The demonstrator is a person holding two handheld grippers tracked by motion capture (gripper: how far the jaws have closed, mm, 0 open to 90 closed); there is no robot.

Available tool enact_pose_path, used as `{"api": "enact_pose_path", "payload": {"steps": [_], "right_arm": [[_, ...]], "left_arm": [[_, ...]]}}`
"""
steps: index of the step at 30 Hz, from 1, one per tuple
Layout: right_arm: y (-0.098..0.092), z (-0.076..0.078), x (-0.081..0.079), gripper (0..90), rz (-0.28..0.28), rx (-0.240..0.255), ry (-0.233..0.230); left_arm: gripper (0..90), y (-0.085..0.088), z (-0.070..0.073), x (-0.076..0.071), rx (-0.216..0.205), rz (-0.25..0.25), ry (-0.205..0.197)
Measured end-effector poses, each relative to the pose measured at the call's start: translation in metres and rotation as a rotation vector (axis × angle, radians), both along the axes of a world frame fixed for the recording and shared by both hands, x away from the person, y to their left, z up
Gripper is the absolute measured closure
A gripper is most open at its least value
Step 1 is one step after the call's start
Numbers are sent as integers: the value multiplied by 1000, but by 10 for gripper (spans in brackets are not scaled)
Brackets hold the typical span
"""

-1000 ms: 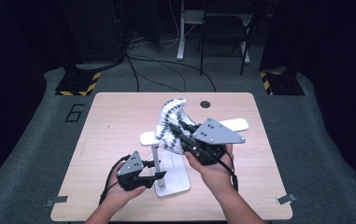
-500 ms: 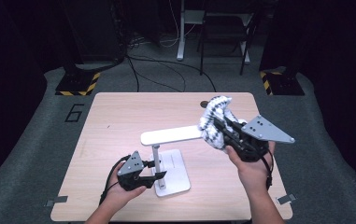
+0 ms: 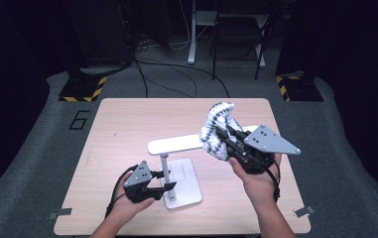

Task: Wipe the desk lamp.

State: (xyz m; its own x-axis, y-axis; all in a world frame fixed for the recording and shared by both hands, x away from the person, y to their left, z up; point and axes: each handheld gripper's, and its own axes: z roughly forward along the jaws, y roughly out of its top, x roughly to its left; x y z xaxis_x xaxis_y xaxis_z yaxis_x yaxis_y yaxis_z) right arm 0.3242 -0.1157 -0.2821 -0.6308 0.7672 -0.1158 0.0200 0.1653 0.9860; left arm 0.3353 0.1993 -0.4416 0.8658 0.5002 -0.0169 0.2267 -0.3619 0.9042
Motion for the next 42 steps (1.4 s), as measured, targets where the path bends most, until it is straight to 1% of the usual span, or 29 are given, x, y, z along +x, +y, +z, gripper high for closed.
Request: {"api": "enact_pose_path", "payload": {"steps": [2,3,5,6,7,8,9,12,13,14,16,19,20,21,22,23,26,27,29,30,31,32,33,34,37,38,42], "right_arm": [[-6,-2,1,791,-10,9,7],[-11,-2,1,791,-23,15,6],[-21,-3,2,791,-46,21,10],[-35,-3,4,791,-76,28,20],[-35,-3,4,791,-76,28,20],[-39,-3,5,791,-85,35,28],[-47,-4,6,791,-105,39,37],[-58,-3,6,790,-125,42,42],[-60,-2,5,790,-127,38,37],[-60,-2,4,790,-133,30,35],[-62,-1,4,789,-138,23,30],[-66,-1,5,789,-149,31,37],[-67,-1,5,789,-153,35,38],[-69,0,5,788,-153,38,38],[-71,0,5,788,-161,40,37],[-72,0,5,788,-164,38,37],[-76,-1,6,788,-170,47,47],[-76,-1,7,788,-164,53,53],[-77,-2,7,788,-169,52,51],[-76,-3,8,788,-170,54,54],[-75,-3,8,789,-165,55,56],[-74,-4,8,789,-161,54,55],[-72,-4,8,789,-159,54,56],[-67,-5,8,790,-147,54,56],[-61,-5,8,790,-138,51,54],[-57,-6,7,790,-128,51,54],[-38,-6,5,790,-81,55,38]], "left_arm": [[526,0,0,0,-1,1,-1],[526,0,0,0,-4,7,-7],[526,1,0,1,0,-4,0],[526,1,0,1,-4,-2,4],[526,2,0,1,-5,-2,4],[526,2,0,1,-6,-2,5],[526,2,0,1,-8,-1,3],[526,2,-1,1,-10,5,-1],[526,2,-1,1,-11,7,-2],[526,3,-1,2,-8,-1,-2],[526,3,-1,2,-14,5,-1],[526,4,-1,2,-12,4,0],[526,5,0,2,-1,-2,-1],[527,6,0,2,0,2,-5],[527,6,-1,3,-8,8,-6],[527,7,0,2,-2,5,6],[527,8,0,3,-5,9,3],[527,8,0,3,-5,9,4],[527,8,-1,3,-4,7,3],[526,8,-1,3,-8,6,8],[526,7,-1,3,-9,12,-3],[526,8,-1,3,-2,4,2],[526,8,-1,4,1,3,-1],[526,8,-1,3,-3,7,1],[526,8,-1,3,-4,6,-1],[526,8,-2,3,-10,8,4],[525,8,-2,3,-13,9,6]]}}
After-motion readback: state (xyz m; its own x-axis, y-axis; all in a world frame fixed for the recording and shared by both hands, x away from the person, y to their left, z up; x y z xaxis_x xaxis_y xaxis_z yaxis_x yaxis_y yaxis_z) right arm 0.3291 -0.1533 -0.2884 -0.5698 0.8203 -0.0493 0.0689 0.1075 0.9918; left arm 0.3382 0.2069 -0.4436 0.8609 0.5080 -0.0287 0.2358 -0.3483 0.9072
